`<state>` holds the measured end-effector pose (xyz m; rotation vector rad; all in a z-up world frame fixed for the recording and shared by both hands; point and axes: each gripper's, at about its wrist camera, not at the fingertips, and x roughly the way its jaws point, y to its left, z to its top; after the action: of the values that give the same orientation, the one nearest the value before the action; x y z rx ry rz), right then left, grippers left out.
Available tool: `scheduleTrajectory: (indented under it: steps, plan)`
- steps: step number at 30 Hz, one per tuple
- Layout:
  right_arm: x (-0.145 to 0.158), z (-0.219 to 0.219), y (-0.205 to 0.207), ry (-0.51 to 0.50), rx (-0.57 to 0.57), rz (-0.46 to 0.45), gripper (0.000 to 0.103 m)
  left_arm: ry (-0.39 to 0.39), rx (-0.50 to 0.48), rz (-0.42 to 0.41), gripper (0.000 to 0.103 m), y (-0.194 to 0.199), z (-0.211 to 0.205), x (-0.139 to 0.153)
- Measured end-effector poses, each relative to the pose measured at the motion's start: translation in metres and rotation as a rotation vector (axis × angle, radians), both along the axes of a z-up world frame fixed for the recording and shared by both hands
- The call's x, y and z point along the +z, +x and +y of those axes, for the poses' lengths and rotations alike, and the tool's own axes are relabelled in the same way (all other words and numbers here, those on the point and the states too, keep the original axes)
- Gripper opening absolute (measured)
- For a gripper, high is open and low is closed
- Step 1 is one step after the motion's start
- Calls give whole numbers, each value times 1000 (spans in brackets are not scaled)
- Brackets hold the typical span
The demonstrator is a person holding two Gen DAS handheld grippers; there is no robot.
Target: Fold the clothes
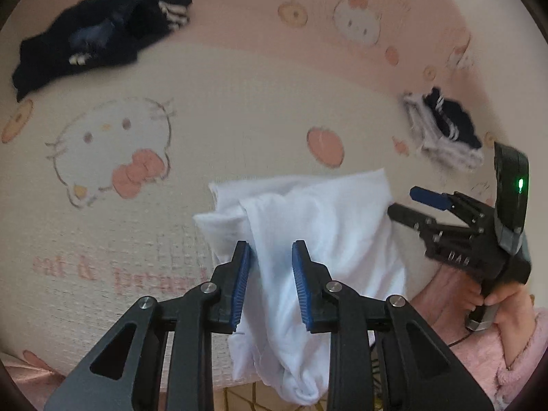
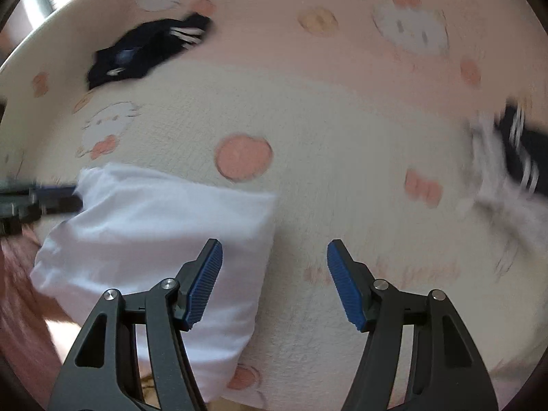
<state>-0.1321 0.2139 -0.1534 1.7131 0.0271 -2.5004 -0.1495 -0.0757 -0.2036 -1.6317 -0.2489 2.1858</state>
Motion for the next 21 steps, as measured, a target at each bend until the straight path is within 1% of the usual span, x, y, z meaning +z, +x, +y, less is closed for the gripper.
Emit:
scheduleTrajectory:
  steps: [1, 2, 3, 4, 8, 9, 10, 11, 13, 15, 16, 18, 20, 21]
  plan:
    - [-2, 3, -3, -15, -11, -10, 65, -2, -3, 3, 24, -1, 2, -1]
    - [-3, 4, -5, -21, -11, -10, 65, -2, -5, 9, 13, -2, 3, -2]
    - [-4, 4, -7, -17, -7, -8, 65, -2, -6, 16, 9, -3, 5, -3]
    - [-5, 4, -9, -12, -2, -10, 65, -1, -7, 22, 8, -5, 6, -4]
    - [-19, 2, -16, 8, -10, -54, 65, -41, 9, 109, 7, -5, 7, 10]
    - [-20, 2, -17, 7, -15, -56, 65, -48, 21, 112, 7, -5, 5, 11]
    - [-21, 2, -17, 9, -16, -55, 66, -54, 37, 102, 4, -6, 0, 11]
    - [-22, 2, -17, 12, -14, -55, 66, -61, 54, 90, 4, -6, -4, 10]
    - [-23, 4, -17, 14, -21, -59, 77, -60, 76, 57, 4, -7, -11, 4]
    - [-25, 6, -16, 14, -31, -65, 77, -57, 97, 21, 5, -7, -16, -3]
    - [-25, 7, -16, 15, -35, -67, 77, -60, 102, 21, 9, -7, -17, -3]
    - [-18, 9, -14, -4, -52, -45, 77, -63, 125, 67, 12, -5, -19, 7]
    - [-5, 9, -12, -24, -61, 15, 77, -56, 146, 124, 27, -3, -20, 18]
    - [2, 9, -10, -33, -63, 47, 77, -40, 135, 149, 28, -2, -17, 23]
